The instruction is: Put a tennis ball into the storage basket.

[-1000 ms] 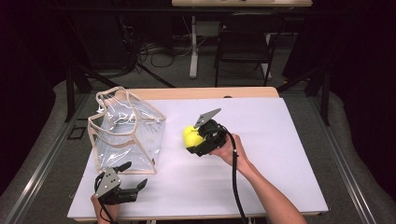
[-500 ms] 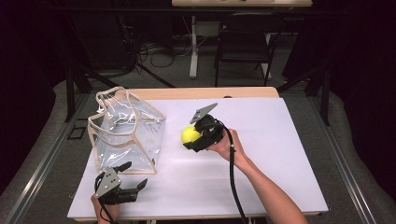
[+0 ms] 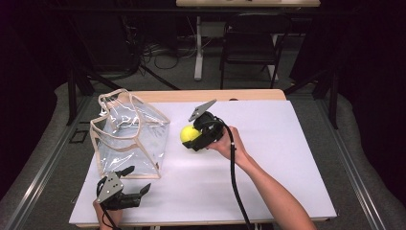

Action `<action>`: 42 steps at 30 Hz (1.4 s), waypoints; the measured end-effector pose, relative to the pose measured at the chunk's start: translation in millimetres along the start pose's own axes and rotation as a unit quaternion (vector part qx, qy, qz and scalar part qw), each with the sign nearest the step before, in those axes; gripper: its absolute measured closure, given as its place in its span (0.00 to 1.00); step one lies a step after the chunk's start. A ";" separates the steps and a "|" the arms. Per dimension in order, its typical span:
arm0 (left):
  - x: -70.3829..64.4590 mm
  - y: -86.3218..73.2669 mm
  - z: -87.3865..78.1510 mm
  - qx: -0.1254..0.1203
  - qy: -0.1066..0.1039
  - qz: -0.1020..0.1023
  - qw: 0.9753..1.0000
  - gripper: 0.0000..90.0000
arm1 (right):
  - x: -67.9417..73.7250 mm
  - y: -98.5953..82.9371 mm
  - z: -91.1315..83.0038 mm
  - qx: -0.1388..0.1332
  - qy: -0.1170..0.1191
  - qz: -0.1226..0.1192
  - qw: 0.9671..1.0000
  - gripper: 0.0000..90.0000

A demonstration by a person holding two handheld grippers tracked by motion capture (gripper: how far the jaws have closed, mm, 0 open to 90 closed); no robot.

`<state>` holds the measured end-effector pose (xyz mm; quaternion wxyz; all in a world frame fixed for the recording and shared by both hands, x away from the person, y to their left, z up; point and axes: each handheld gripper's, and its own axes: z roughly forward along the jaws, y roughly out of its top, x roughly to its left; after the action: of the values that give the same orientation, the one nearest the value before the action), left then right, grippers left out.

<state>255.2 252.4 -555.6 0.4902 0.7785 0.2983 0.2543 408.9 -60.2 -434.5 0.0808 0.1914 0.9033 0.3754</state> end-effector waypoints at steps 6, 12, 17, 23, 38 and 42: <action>0.3 0.1 -0.4 0.000 0.002 0.001 1.000 0.18 | -0.1 8.0 1.1 -0.002 -0.001 -0.006 1.000 0.29; 0.2 0.5 1.6 0.001 0.000 -0.001 1.000 0.18 | -1.4 14.6 2.0 -0.003 0.002 -0.010 1.000 0.29; 0.1 0.4 1.1 -0.001 0.000 0.000 1.000 0.18 | -2.7 19.5 2.6 -0.003 0.000 -0.013 1.000 0.29; 0.2 0.6 1.8 0.000 -0.001 0.001 1.000 0.18 | -1.9 25.8 3.6 -0.004 0.000 -0.017 1.000 0.29; 0.3 0.6 0.8 -0.003 0.001 -0.002 1.000 0.18 | -3.7 40.1 0.9 -0.013 -0.001 -0.027 1.000 0.29; 0.0 0.7 1.1 -0.002 -0.001 -0.001 1.000 0.18 | -4.6 43.6 0.1 -0.015 -0.002 -0.029 0.999 0.29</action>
<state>256.2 251.5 -555.4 0.4927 0.7773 0.2982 0.2534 425.6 -33.9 -403.7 0.0961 0.1641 0.9026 0.3863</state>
